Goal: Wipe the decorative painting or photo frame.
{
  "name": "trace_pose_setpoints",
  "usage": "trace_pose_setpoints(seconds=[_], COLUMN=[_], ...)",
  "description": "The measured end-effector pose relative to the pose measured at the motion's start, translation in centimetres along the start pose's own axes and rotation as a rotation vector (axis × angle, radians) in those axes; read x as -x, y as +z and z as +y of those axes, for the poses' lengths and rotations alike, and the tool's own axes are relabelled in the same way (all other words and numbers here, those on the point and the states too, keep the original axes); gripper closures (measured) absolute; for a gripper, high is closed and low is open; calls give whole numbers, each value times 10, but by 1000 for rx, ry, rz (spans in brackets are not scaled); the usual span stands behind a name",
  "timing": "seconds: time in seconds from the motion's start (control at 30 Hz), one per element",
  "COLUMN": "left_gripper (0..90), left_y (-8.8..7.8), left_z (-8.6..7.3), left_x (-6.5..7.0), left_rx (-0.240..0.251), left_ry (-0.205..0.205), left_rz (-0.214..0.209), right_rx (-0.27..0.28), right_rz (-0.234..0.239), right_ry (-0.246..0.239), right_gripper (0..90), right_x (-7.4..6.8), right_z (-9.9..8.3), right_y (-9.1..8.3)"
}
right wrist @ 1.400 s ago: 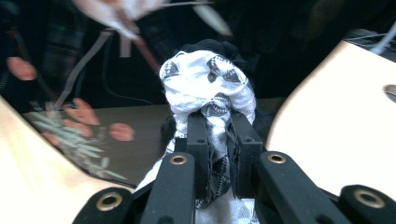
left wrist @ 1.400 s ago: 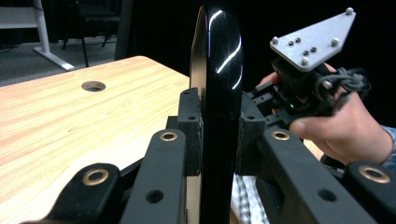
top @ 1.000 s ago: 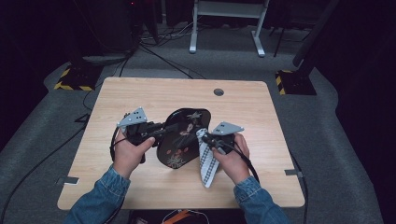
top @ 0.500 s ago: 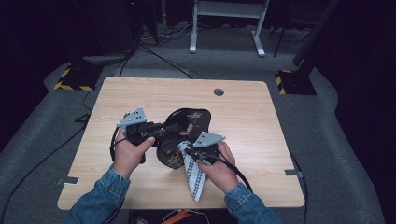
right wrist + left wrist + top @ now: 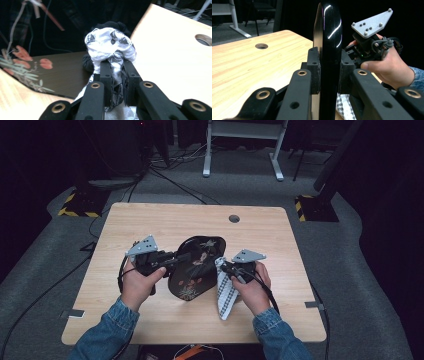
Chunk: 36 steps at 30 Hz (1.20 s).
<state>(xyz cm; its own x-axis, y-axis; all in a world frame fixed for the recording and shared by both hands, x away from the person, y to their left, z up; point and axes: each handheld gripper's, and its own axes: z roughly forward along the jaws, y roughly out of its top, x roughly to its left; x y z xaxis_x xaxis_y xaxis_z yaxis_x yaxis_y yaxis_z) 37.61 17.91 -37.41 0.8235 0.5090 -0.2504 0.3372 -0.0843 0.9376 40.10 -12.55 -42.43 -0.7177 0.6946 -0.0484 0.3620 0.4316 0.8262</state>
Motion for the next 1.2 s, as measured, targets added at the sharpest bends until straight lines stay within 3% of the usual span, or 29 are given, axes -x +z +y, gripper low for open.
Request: trace_pose_setpoints(seconds=[0.17, 0.3, 0.37, 0.73, 0.83, 1.1, 1.2], left_gripper=[771, 773, 773, 771, 771, 770, 770], left_y=[0, 0, 0, 0, 0, 1, 1], left_z=[0, 0, 0, -1, -1, -1, -1], left_x=[0, 0, 0, -2, -2, -2, -2], left_rx=[1, 1, 2, 10, 9, 9, 8], left_ry=[-3, -5, -6, -24, -23, -19, -14], left_rz=[1, 4, 6, 1, -1, -1, 1], right_rx=[-8, -22, -31, -38, -32, -47, -48], right_rz=[-8, 25, 59, 159, 171, 62, 37], right_ry=[-12, -36, -70, -136, -116, -53, -40], right_gripper=[809, 809, 809, 809, 810, 809, 809], right_x=[-5, -15, -30, -61, -56, -19, -11], right_z=[-1, -2, -1, 0, -1, -9, -9], right_y=[2, 6, 11, 21, 21, 12, 11])
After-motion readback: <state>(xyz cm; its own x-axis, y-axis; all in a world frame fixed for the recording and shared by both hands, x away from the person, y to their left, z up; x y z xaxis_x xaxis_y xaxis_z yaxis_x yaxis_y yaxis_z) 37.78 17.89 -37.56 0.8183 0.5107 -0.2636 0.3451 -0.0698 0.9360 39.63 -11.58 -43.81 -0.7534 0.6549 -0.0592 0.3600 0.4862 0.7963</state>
